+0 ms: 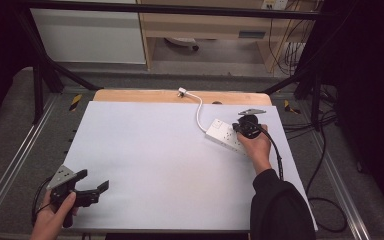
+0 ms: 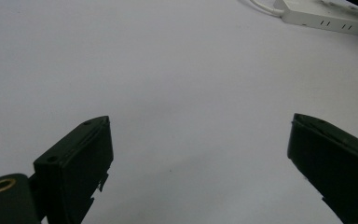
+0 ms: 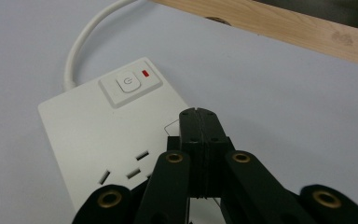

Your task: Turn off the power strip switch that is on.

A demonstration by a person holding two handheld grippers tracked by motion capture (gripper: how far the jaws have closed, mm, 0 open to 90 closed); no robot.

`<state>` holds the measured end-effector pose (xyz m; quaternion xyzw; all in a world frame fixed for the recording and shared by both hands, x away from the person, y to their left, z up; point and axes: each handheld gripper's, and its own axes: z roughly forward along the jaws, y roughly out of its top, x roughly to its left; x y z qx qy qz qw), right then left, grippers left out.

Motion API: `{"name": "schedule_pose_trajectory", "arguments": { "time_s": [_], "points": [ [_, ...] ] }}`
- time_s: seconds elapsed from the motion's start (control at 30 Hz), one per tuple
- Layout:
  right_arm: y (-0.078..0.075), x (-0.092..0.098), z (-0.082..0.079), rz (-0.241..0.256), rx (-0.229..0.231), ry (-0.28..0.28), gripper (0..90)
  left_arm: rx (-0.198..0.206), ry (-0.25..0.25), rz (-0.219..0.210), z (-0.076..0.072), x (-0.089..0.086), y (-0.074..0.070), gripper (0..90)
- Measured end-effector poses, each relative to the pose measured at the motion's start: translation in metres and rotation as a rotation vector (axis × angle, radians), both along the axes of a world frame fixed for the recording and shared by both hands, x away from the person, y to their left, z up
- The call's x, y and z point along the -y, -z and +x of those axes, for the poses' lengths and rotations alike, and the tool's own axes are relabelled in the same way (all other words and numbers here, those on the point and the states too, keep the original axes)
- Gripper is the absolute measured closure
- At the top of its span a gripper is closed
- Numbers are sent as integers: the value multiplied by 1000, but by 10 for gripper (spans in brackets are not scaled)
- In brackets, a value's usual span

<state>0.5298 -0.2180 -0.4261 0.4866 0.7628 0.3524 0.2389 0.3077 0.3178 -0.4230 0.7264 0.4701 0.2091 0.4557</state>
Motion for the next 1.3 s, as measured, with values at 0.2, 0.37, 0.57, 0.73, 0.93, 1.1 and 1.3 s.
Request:
{"name": "schedule_pose_trajectory", "arguments": {
  "time_s": [0.2, 0.37, 0.57, 0.73, 0.93, 1.1, 1.3],
  "points": [
    [4, 0, -1, 5, -2, 5, 900, 0, -1, -2, 0, 0, 0, 68],
    [5, 0, -1, 8, 0, 5, 900, 1, -1, -2, 0, 0, 0, 67],
    [6, 0, -1, 9, 5, 2, 900, 0, 0, -2, 0, 0, 0, 68],
    [6, 0, -1, 8, 11, 1, 900, 1, 0, -2, 0, 0, 0, 67],
    [6, 1, -2, 3, 12, -2, 900, -1, 1, -1, 0, 0, 0, 67],
    [6, 1, -2, 0, 14, -3, 900, 1, 0, 0, 0, 0, 0, 67],
    [7, 1, -3, 0, 17, -4, 900, -1, 0, -2, 0, 0, 0, 67]
  ]
}}
